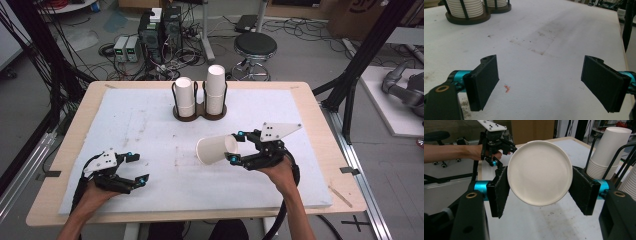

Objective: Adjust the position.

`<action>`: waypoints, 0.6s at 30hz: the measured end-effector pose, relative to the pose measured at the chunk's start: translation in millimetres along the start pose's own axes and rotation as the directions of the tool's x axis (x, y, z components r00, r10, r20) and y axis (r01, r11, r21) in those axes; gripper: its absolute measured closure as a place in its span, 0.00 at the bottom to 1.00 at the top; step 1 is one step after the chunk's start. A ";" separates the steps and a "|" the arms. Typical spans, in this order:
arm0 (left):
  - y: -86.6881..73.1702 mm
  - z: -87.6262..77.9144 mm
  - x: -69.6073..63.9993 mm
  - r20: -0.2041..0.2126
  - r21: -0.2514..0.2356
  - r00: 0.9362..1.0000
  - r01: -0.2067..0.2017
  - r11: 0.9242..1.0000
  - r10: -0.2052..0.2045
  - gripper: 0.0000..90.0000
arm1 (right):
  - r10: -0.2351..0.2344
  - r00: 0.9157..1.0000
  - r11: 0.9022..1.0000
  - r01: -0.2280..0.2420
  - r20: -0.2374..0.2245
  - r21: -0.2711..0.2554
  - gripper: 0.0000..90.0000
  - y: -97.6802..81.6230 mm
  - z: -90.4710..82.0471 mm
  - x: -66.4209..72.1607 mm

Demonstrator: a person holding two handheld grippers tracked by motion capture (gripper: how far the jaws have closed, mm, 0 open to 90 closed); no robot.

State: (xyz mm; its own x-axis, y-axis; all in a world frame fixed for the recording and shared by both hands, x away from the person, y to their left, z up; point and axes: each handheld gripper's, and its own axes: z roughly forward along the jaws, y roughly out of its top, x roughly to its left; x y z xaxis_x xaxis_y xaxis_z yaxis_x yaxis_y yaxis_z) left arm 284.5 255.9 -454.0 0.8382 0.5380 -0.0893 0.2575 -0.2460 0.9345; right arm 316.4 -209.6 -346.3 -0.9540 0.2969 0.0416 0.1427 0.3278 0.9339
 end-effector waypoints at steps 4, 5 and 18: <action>0.1 0.0 -0.9 0.001 -0.002 1.000 -0.009 1.000 0.009 0.16 | 0.000 1.000 1.000 0.000 0.000 0.004 0.41 -0.8 2.1 0.6; 0.3 0.0 -0.8 0.005 -0.002 1.000 -0.015 1.000 0.015 0.16 | 0.005 1.000 1.000 -0.005 -0.005 0.008 0.41 -0.8 2.6 1.1; 22.9 -9.8 -3.9 0.048 -0.056 0.998 -0.029 0.998 0.031 0.14 | 0.008 1.000 1.000 -0.008 -0.030 0.000 0.41 -0.6 4.8 1.7</action>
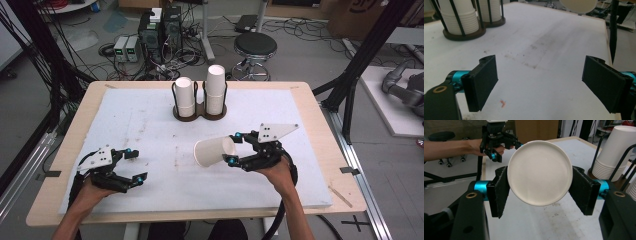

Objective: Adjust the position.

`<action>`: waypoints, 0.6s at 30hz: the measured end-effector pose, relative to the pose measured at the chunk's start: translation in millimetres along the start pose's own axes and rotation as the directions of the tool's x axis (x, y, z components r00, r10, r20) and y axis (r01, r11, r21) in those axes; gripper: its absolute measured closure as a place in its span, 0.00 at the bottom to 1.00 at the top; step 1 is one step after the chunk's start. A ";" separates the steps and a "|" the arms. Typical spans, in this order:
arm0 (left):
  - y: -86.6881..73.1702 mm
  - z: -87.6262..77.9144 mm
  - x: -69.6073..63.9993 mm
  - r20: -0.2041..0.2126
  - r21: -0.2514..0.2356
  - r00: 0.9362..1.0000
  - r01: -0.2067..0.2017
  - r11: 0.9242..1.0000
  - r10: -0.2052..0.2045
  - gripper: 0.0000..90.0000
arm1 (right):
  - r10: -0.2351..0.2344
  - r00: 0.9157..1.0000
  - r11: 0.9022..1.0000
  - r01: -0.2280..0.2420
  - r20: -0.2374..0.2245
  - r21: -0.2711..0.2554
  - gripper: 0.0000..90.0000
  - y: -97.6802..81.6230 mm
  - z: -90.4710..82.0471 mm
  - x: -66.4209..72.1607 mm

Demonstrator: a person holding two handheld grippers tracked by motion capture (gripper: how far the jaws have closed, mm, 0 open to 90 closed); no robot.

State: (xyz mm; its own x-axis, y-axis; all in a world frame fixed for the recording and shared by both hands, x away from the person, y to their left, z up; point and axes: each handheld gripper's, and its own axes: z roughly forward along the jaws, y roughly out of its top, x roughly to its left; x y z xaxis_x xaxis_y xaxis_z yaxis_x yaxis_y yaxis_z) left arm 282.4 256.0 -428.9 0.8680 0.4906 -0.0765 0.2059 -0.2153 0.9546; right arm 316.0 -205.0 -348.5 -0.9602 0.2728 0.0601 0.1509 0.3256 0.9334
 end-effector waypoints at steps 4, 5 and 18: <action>18.4 -0.8 -0.3 0.048 -0.028 0.999 0.000 1.000 0.002 0.15 | -0.007 1.000 1.000 0.007 -0.017 0.001 0.41 1.0 2.7 1.2; 22.6 0.0 -0.5 0.059 -0.028 0.998 -0.001 1.000 0.003 0.15 | -0.010 1.000 1.000 0.010 -0.026 -0.001 0.41 0.9 3.7 1.2; 73.0 24.8 -9.1 0.207 -0.032 0.976 -0.067 0.997 0.072 0.15 | -0.024 0.997 1.000 0.023 -0.067 -0.003 0.41 3.7 12.0 6.4</action>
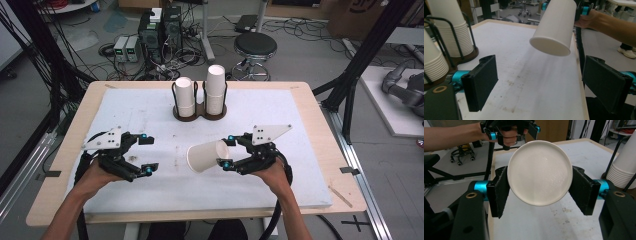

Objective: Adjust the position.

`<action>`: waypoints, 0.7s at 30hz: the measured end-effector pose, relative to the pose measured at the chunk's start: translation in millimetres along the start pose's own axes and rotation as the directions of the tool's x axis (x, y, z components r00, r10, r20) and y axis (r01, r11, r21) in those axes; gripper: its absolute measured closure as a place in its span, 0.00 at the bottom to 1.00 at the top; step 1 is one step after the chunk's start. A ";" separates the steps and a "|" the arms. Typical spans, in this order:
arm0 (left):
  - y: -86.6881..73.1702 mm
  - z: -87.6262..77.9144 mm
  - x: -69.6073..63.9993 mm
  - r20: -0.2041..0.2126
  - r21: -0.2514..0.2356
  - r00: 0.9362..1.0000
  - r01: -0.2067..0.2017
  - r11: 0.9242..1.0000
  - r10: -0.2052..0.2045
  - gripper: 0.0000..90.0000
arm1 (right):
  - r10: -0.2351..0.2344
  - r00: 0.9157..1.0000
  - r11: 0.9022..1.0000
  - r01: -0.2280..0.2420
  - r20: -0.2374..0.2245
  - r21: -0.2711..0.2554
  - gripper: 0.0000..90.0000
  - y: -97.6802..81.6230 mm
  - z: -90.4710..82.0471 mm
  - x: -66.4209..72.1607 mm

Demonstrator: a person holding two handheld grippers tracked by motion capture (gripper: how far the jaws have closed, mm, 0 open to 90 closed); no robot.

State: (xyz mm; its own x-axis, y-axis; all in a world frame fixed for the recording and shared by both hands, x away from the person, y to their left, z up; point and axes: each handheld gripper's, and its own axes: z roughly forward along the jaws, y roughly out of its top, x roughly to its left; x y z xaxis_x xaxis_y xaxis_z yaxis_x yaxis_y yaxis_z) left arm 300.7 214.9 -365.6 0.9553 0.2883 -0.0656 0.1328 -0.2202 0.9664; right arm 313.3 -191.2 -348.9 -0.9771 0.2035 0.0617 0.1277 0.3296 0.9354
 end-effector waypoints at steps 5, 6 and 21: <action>8.3 10.0 0.3 0.063 -0.031 0.998 -0.014 0.999 0.016 0.15 | -0.003 1.000 1.000 0.003 -0.014 -0.010 0.41 1.7 0.3 1.3; 9.3 11.4 0.5 0.070 -0.028 0.997 -0.015 0.999 0.017 0.15 | -0.004 1.000 1.000 0.004 -0.019 -0.011 0.41 1.9 0.8 1.7; 29.6 55.7 -0.8 0.195 -0.007 0.980 -0.037 0.999 0.037 0.15 | -0.002 0.998 1.000 0.001 -0.061 -0.016 0.41 2.1 8.6 4.5</action>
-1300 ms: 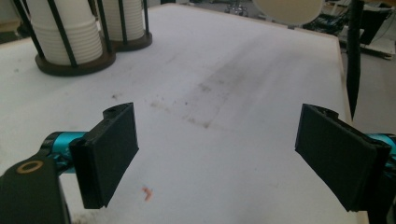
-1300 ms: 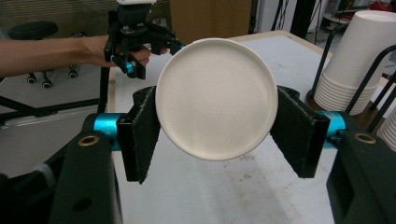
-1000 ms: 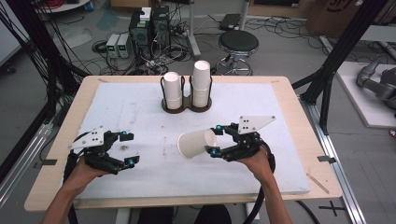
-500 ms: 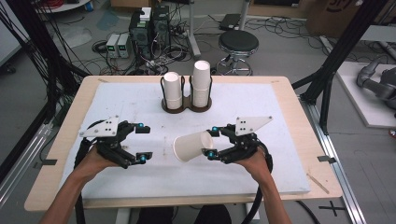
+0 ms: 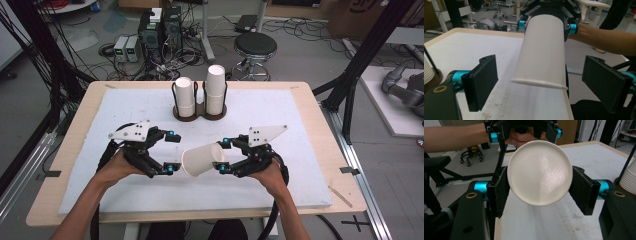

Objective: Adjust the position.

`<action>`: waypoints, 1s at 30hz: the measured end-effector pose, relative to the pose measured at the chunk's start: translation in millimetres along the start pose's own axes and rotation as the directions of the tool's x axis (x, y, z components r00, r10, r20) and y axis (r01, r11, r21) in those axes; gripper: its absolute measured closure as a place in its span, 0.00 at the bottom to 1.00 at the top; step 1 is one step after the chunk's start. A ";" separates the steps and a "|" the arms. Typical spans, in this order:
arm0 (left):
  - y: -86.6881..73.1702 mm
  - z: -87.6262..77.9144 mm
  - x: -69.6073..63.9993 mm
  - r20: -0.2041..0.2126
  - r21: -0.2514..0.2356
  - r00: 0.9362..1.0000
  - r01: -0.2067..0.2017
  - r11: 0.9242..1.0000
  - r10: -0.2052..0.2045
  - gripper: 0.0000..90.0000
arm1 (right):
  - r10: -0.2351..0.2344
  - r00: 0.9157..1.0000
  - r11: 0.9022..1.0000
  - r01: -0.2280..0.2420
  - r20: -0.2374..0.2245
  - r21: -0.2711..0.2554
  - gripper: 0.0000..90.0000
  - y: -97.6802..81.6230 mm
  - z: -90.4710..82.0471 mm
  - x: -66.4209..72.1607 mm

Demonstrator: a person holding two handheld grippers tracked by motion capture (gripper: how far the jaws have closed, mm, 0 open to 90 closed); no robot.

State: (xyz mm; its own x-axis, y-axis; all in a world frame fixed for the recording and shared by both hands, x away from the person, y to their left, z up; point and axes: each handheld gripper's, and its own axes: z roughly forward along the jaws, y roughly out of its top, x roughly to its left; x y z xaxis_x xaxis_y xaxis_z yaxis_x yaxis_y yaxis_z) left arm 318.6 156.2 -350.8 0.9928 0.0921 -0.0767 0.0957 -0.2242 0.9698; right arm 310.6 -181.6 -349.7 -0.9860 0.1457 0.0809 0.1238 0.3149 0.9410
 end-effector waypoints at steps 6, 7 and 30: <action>6.4 16.0 2.2 0.033 0.008 0.999 -0.009 1.000 0.009 0.15 | 0.001 1.000 1.000 -0.001 -0.011 -0.011 0.41 -0.1 4.0 0.1; 6.9 18.7 2.2 0.039 0.007 0.999 -0.011 1.000 0.011 0.15 | 0.001 1.000 1.000 -0.001 -0.014 -0.011 0.41 -0.1 4.5 0.2; 1.1 52.1 -0.5 0.087 0.083 0.996 -0.005 0.997 -0.002 0.15 | -0.002 0.999 0.999 0.000 -0.036 -0.048 0.41 3.3 2.7 3.2</action>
State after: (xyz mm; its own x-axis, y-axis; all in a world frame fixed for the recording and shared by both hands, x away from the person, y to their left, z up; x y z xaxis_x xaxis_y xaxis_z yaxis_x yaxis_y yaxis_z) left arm 321.9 105.4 -361.8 0.9951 0.0080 -0.0982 0.0960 -0.3047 0.9476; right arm 308.1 -177.6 -347.2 -0.9896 0.1111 0.0908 0.1180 0.2699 0.9556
